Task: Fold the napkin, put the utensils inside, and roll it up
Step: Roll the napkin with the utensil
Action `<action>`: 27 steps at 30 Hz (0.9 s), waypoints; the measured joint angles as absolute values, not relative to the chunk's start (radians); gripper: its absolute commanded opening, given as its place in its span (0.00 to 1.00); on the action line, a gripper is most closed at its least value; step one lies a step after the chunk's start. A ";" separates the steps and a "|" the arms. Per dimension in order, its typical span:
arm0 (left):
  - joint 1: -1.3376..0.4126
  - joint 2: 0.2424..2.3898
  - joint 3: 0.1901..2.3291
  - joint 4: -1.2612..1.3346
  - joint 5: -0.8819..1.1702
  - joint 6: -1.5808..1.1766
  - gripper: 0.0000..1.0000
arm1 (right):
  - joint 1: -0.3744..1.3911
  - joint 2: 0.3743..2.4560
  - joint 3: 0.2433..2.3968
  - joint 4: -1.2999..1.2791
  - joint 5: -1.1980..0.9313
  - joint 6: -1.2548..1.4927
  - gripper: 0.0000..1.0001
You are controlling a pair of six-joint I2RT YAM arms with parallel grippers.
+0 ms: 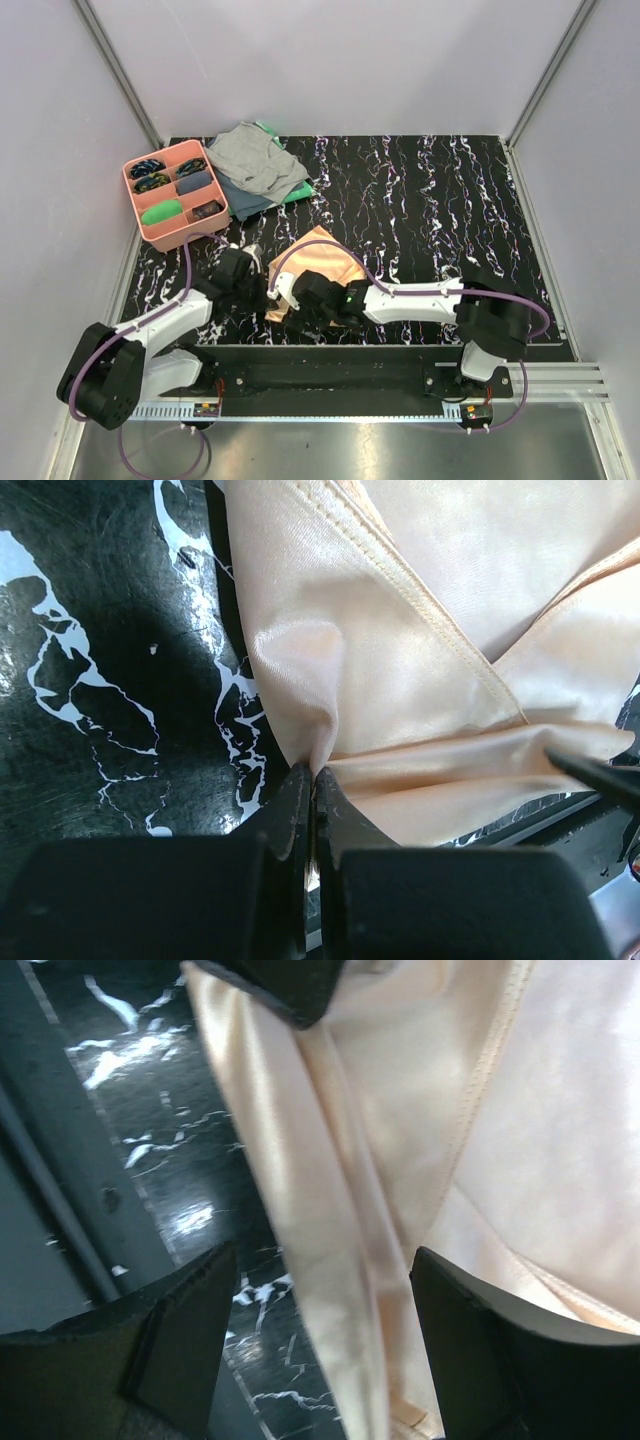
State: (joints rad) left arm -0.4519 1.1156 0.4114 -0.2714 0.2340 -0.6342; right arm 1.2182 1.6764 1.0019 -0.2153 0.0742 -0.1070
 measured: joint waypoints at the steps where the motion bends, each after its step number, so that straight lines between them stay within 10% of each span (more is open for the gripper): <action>1: -0.451 1.117 0.413 -0.273 0.236 -0.632 0.00 | 1.216 1.685 0.998 -0.202 0.092 -0.116 0.78; 13: -0.445 1.143 0.434 -0.295 0.271 -0.598 0.00 | 1.195 1.770 1.008 -0.154 0.108 -0.184 0.36; 17: -0.442 1.158 0.451 -0.299 0.281 -0.585 0.45 | 1.148 1.792 1.053 -0.194 0.028 -0.173 0.33; 27: -0.395 1.010 0.462 -0.331 0.211 -0.616 0.65 | 1.048 1.805 1.089 -0.276 -0.218 -0.088 0.32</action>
